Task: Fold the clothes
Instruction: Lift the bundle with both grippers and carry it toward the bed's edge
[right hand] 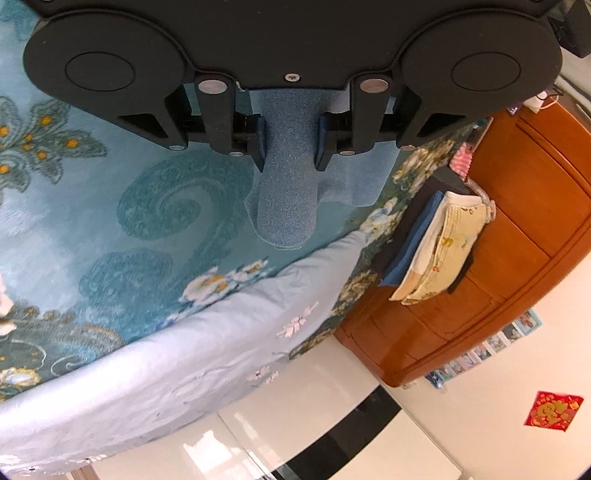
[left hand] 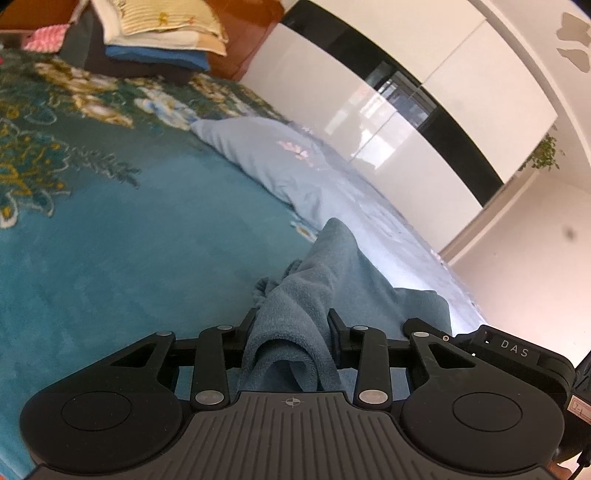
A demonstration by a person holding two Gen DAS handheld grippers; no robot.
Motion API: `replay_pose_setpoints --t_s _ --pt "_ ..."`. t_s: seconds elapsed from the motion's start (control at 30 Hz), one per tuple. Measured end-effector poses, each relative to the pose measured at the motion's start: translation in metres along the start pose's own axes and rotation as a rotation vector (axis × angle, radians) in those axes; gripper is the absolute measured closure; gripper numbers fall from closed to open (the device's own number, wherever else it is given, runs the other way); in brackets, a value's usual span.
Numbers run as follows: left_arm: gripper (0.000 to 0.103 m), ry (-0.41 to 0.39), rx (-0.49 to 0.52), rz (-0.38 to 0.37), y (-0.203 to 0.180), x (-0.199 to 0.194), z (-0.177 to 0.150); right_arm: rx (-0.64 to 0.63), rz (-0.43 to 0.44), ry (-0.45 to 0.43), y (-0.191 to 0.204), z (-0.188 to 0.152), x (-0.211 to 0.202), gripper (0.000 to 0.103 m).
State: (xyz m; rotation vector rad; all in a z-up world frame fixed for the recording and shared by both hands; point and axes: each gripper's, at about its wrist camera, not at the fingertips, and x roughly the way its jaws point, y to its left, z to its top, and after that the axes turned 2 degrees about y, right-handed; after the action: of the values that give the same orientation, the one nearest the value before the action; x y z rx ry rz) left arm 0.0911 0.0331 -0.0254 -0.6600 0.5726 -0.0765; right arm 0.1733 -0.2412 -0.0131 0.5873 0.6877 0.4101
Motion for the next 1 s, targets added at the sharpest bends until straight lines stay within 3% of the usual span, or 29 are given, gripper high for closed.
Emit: replay_pose_setpoints --t_s 0.5,1.0 --pt "0.071 -0.012 0.132 -0.094 -0.076 -0.016 -0.011 -0.002 -0.001 -0.129 -0.014 0.021 -0.084 0.077" --pt "0.071 0.023 0.256 -0.199 -0.162 -0.007 -0.041 0.043 -0.048 -0.267 -0.064 0.04 -0.17 0.077"
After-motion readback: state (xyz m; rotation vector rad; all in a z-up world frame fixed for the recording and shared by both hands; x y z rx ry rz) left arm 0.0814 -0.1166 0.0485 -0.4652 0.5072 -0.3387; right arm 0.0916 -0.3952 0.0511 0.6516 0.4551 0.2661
